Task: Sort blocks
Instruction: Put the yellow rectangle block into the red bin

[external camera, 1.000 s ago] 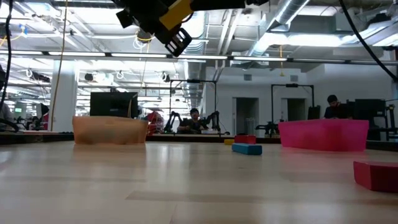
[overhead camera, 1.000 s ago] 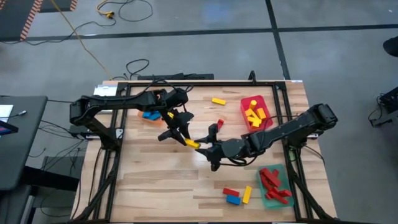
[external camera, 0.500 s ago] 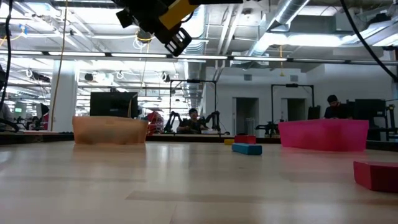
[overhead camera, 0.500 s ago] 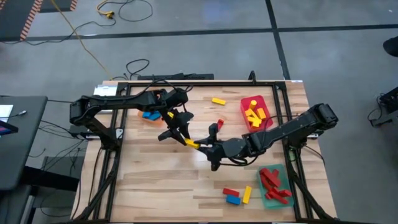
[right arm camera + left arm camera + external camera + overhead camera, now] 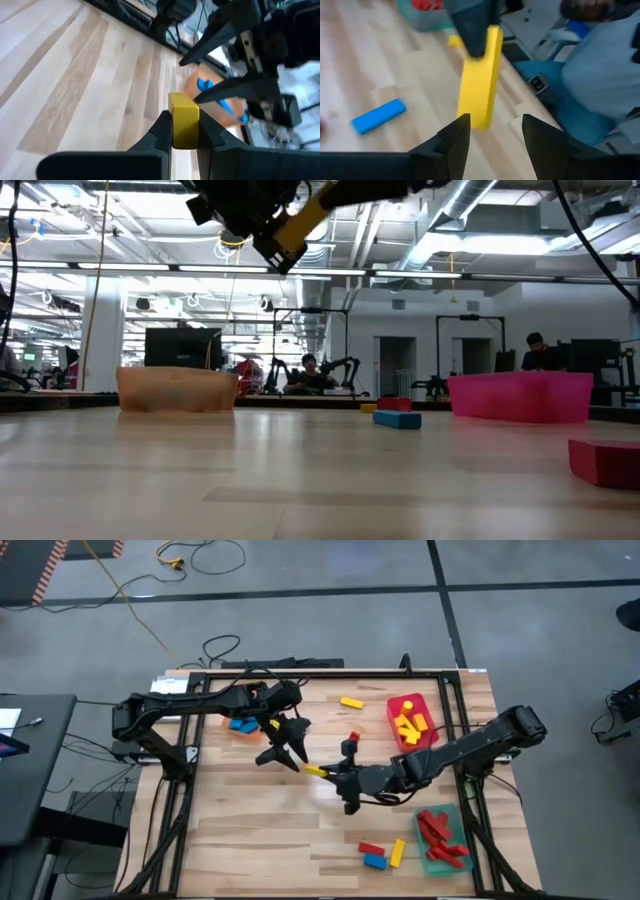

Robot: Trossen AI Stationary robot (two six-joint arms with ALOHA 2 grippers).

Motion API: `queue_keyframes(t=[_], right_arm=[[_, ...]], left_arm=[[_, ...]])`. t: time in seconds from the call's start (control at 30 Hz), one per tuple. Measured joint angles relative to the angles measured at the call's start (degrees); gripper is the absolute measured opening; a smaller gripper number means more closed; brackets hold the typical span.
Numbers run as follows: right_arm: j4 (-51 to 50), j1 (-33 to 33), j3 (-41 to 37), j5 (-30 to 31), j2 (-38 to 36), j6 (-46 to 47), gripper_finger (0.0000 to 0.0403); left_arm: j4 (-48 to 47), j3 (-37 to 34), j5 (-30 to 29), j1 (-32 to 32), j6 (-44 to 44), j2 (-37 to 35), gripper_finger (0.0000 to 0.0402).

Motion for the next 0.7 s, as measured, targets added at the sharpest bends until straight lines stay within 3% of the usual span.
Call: queue_keyframes(t=[0.13,0.37,0.7], right_arm=[[-6.7,0.3,0.0,2.4,-1.9,5.7,0.0052],[-27.2,-0.3,0.0,8.6,-7.8,21.7,0.0050],[-59.5,-5.9,0.0,9.2,-17.1,50.4,0.0051]], left_arm=[[-1.4,0.0,-4.6,1.6,1.7,0.0,0.0177],[-5.2,-0.5,-19.3,4.0,1.9,0.0,0.0178],[1.4,-10.7,-20.4,1.7,1.8,0.0,0.0179]])
